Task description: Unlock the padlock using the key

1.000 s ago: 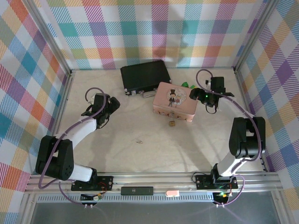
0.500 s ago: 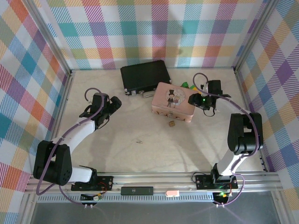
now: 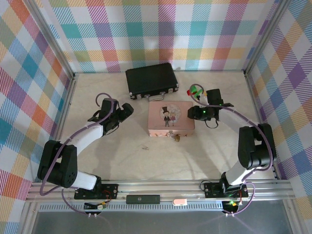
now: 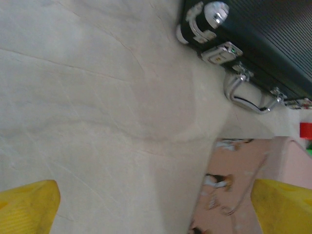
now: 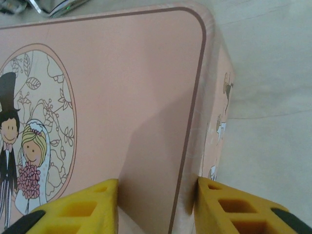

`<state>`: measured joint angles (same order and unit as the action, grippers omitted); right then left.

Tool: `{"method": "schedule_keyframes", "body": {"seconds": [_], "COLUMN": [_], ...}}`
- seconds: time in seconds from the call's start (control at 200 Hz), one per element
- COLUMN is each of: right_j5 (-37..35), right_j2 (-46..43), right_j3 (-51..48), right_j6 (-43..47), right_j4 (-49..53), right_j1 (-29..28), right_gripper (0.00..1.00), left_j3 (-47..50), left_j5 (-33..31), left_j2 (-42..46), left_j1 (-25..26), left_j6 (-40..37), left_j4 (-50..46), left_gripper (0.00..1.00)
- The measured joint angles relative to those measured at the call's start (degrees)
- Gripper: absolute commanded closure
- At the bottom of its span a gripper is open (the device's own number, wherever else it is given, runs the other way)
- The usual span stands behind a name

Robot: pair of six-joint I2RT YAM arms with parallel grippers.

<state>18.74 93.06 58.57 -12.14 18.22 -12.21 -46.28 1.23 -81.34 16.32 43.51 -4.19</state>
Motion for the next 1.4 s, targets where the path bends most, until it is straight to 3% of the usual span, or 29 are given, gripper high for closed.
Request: {"method": "schedule_keyframes", "body": {"seconds": [0.37,0.55,0.775,0.91,1.085,1.235,1.4], "right_j5": [-4.4,-5.6,-6.7,-8.9,-10.8,-10.4,-8.2], "right_j2": [9.5,13.6,17.8,14.8,2.6,-5.1,-4.5], "right_j3": [11.1,14.8,21.2,19.8,13.5,7.9,3.1], "right_j6": [-10.8,-15.6,-13.3,-10.5,-7.6,-7.7,-10.4], "right_j4": [-0.6,-4.1,-1.4,2.0,7.1,8.4,6.7], "right_j1": [-9.4,-12.5,-13.2,-13.3,-14.7,-20.5,-27.8], "right_gripper": [0.63,0.6,0.34,0.26,0.21,0.17,0.15], "left_j3": [-0.8,-0.6,-0.1,1.7,3.8,3.9,4.3], "left_j5": [1.5,1.5,1.1,0.6,-0.3,-0.2,-0.5], "left_j2": [1.7,4.7,6.9,9.0,11.8,11.9,11.6], "left_j1": [0.9,0.9,0.9,0.9,0.9,0.9,0.9], "left_j6": [0.0,0.0,0.2,1.1,2.1,2.5,3.8], "left_j4": [-1.6,-2.7,-4.6,-5.1,-5.9,-6.3,-7.0], "left_gripper": [0.0,0.0,0.0,0.0,0.01,0.01,0.01]}}
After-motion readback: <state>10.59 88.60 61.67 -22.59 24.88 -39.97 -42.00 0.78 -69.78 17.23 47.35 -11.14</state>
